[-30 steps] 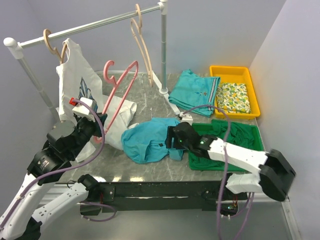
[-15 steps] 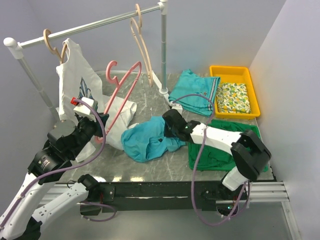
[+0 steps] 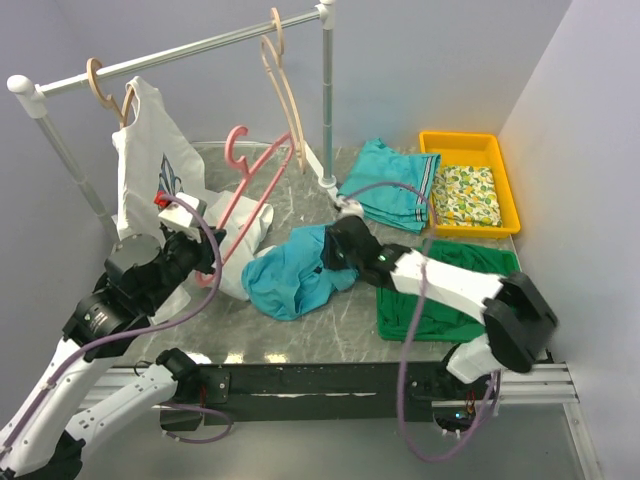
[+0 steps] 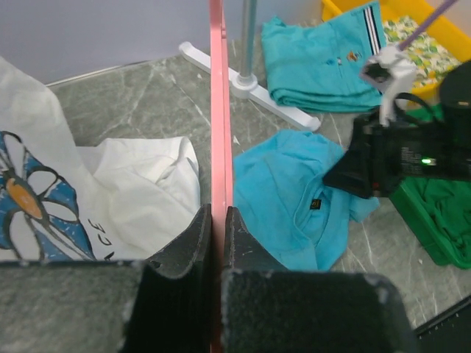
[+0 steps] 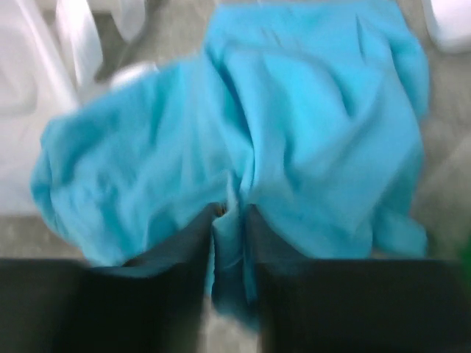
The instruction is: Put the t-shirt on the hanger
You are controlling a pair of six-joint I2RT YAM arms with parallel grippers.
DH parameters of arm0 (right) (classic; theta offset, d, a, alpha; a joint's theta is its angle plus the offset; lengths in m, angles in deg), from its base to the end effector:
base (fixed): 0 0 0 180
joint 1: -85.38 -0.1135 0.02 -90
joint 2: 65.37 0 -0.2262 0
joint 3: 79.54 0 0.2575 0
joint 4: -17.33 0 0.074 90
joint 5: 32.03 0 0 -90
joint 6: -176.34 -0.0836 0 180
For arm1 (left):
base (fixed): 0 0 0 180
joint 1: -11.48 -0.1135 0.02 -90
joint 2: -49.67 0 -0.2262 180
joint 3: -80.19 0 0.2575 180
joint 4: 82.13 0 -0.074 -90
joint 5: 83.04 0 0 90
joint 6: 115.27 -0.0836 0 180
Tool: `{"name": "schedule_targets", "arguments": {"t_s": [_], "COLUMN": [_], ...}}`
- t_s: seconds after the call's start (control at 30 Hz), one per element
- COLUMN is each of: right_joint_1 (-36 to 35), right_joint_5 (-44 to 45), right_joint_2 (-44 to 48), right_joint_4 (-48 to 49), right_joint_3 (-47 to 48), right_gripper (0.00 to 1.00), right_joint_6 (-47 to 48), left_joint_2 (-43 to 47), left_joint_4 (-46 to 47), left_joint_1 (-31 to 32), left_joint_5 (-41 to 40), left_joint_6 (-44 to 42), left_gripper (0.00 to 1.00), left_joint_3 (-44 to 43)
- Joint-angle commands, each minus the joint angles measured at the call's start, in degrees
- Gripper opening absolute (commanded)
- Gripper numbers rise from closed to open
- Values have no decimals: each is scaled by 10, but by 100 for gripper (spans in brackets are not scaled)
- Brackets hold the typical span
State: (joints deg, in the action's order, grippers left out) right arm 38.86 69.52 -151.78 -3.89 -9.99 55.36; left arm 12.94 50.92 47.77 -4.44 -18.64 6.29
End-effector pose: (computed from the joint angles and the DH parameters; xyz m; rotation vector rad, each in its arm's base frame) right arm 0.2702 0.2606 0.1684 -0.1959 2.2612 0.5120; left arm 0.1690 -0.1036 0.3779 0.3051 1.7262 -0.3761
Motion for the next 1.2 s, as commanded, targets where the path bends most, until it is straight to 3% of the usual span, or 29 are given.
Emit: {"name": "schedule_targets", "arguments": {"t_s": [0.0, 0.07, 0.2, 0.43, 0.83, 1.07, 1.17], "right_joint_1": [-8, -16, -26, -56, -85, -81, -81], "right_joint_5": [10, 18, 38, 104, 193, 173, 160], "right_joint_2": [133, 166, 238, 256, 102, 78, 77], "right_joint_4": [11, -8, -42, -115, -196, -174, -165], "right_joint_3": [-106, -148, -185, -128, 10, -11, -21], "right_gripper": [44, 52, 54, 56, 60, 63, 55], "right_joint_6": [-20, -38, -58, -60, -93, -106, -116], "left_joint_2": [-9, -2, 17, 54, 119, 129, 129], "left_joint_4": [13, 14, 11, -7, -35, -50, -55], "left_joint_1": [-1, 0, 4, 11, 14, 15, 14], "left_joint_5": [65, 92, 151, 159, 160, 187, 189], "left_joint_6": [-21, -26, -33, -41, -109, -155, -161], "left_gripper": [1, 1, 1, 1, 1, 1, 1], "left_joint_3": [0, 5, 13, 28, 59, 64, 63]}}
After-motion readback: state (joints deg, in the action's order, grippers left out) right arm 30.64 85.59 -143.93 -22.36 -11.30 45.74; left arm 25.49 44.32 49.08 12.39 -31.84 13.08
